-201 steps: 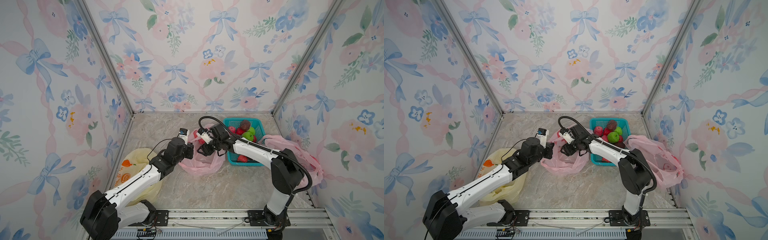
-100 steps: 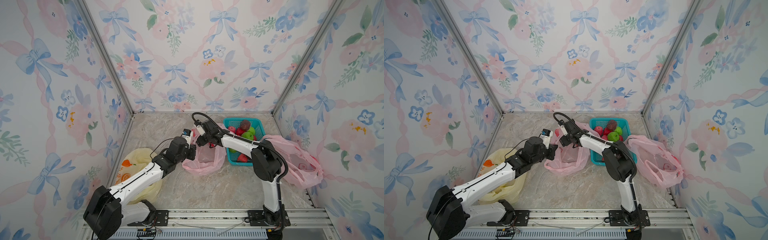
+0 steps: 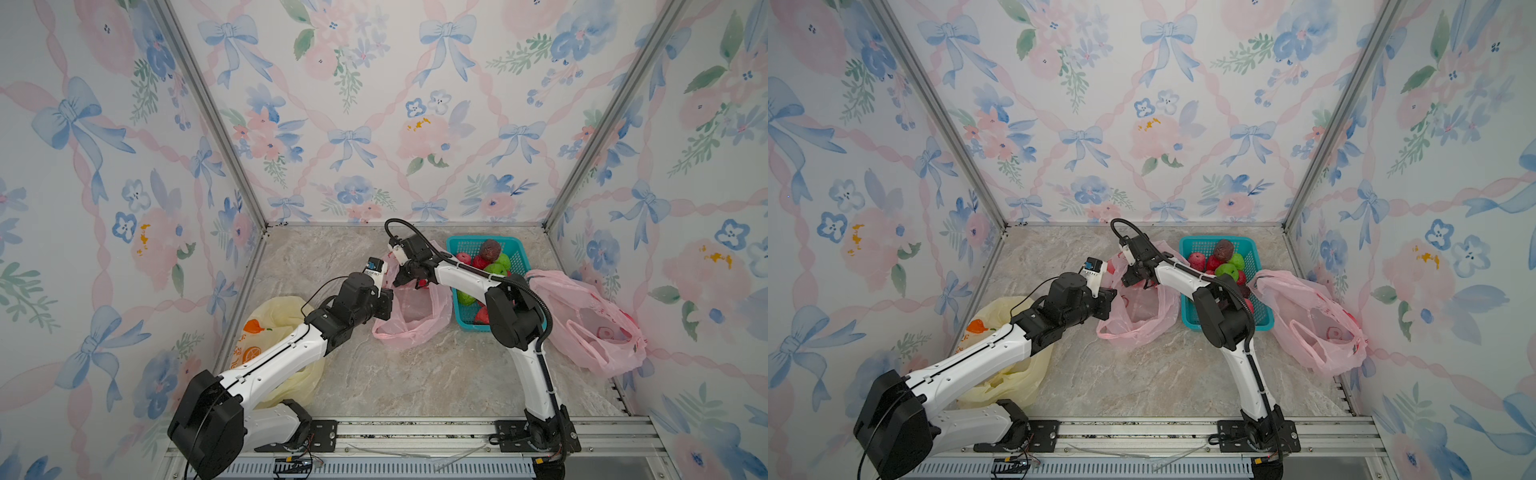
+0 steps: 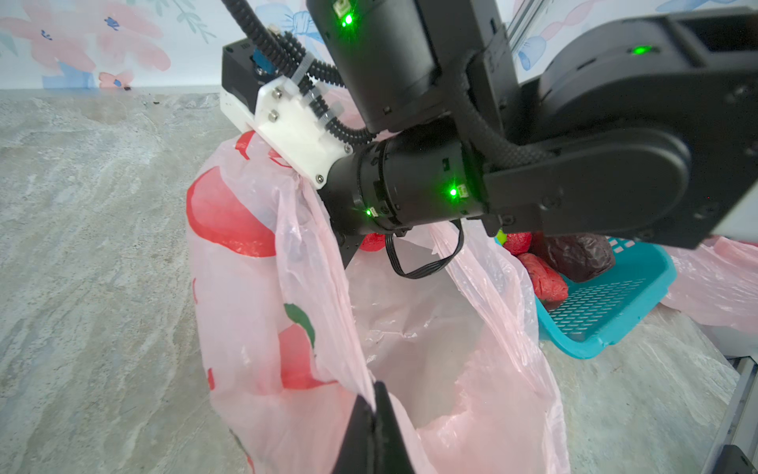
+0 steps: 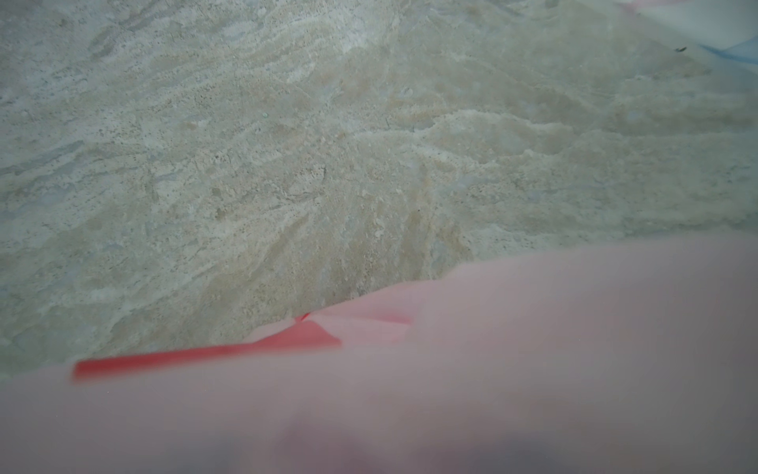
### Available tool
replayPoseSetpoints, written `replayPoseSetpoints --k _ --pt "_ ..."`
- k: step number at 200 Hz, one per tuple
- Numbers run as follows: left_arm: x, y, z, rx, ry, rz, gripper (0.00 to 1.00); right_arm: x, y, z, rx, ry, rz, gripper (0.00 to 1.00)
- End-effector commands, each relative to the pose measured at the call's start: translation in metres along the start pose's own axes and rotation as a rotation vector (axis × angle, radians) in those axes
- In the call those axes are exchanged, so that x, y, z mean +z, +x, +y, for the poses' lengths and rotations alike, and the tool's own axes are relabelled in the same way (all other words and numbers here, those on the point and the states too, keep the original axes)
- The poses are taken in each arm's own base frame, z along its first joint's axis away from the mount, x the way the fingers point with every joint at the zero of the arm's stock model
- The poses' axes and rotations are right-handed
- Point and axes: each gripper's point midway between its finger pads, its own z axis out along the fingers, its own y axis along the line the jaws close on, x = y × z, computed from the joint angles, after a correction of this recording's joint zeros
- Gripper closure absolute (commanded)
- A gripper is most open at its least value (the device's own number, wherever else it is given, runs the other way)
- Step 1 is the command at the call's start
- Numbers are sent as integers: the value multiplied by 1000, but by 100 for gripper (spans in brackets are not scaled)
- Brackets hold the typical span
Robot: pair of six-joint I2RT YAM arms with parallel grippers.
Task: Untie the knot of a plastic bag & take out the apple
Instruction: Pick up the apple from the plastic bag.
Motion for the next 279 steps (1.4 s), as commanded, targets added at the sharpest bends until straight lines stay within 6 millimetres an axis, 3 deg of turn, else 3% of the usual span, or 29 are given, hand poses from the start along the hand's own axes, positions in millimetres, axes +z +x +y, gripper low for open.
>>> replayPoseSetpoints --k 1,19,45,75,94,99,135,178,211,227,242,253,264,279 --pt "-3 -8 -3 15 4 -21 100 0 6 -5 28 5 35 17" --pt "-1 -4 3 17 -16 -22 100 1 12 -4 35 1 53 20" --pt "4 6 18 20 -72 -11 100 -1 14 -2 45 -10 54 36" --pt "7 17 32 18 -116 5 100 -19 -1 5 53 -46 0 47" --pt "6 13 36 14 -132 -10 100 -38 -14 13 60 -95 -45 49" --pt "8 28 42 14 -144 19 100 -44 -17 16 62 -112 -54 49" --pt "4 27 49 9 -162 4 100 -82 -25 36 85 -244 -84 49" --pt "-3 21 53 7 -185 -18 100 -121 -6 58 56 -358 -39 49" --pt "-9 19 59 -13 -231 -23 100 -172 11 77 3 -489 -32 49" --pt "-10 18 60 -20 -236 -27 100 -204 9 77 16 -535 -75 49" --pt "-11 19 60 -25 -232 -25 100 -237 2 67 51 -540 -147 48" --pt "-11 19 58 -28 -225 -26 100 -255 -1 44 104 -484 -195 47" --pt "-12 20 57 -31 -219 -23 100 -270 0 11 169 -388 -232 47" --pt "-16 17 54 -35 -210 -33 99 -282 15 -42 265 -203 -237 47"
